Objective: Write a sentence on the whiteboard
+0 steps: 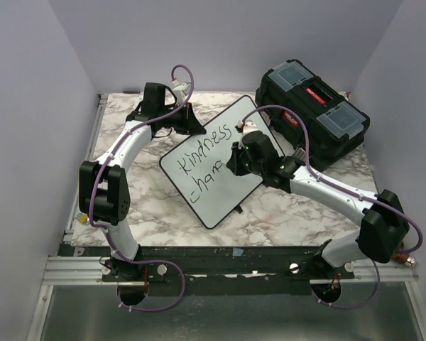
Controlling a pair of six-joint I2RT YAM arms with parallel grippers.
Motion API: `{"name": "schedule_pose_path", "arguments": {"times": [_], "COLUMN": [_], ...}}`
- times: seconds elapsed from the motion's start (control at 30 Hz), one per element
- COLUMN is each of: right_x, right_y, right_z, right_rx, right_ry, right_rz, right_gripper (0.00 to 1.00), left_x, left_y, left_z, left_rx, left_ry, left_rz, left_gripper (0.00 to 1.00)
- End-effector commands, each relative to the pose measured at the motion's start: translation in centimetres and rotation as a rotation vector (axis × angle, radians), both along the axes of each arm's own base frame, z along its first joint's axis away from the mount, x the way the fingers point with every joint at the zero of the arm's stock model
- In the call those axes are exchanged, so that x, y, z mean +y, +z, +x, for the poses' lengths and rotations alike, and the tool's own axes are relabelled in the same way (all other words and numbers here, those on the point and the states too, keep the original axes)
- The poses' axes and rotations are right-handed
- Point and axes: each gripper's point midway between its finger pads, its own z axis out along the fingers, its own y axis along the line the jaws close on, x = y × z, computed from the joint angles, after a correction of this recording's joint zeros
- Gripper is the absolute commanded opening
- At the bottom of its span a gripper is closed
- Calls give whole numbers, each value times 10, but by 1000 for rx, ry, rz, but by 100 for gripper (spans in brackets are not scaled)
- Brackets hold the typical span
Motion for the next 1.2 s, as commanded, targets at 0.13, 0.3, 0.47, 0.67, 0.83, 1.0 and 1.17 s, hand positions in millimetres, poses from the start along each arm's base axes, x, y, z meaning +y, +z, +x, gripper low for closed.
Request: {"name": "schedule_pose_path", "arguments": {"times": [0.13,0.3,0.47,0.67,0.83,1.0,1.17], "right_x": [-16,-20,-22,-20,-13,-4,4], "right_y": [-35,-40,-41,-40,-33,-18,3], "right_z": [-27,-35,-42,-48,-50,-43,-32], "right_rx": [107,131,149,170,175,147,97], "right_ry": [40,50,60,81,108,122,111], "right_rz": [-63,-77,-74,-53,-23,1,36], "right_gripper": [1,1,1,1,1,1,1], "left_x": [-13,-13,-13,-12,-12,-12,-12], "left_y": [-5,-4,-4,-3,-2,-2,-1], "left_z": [-14,-13,-14,-14,-15,-15,-15], "left_rx": [-42,-44,-45,-46,-49,-48,-48], "left_ry": [-77,-77,-77,-76,-77,-77,-77], "left_rz": [47,48,50,50,49,49,49], "left_gripper": [0,0,0,0,0,0,0]}}
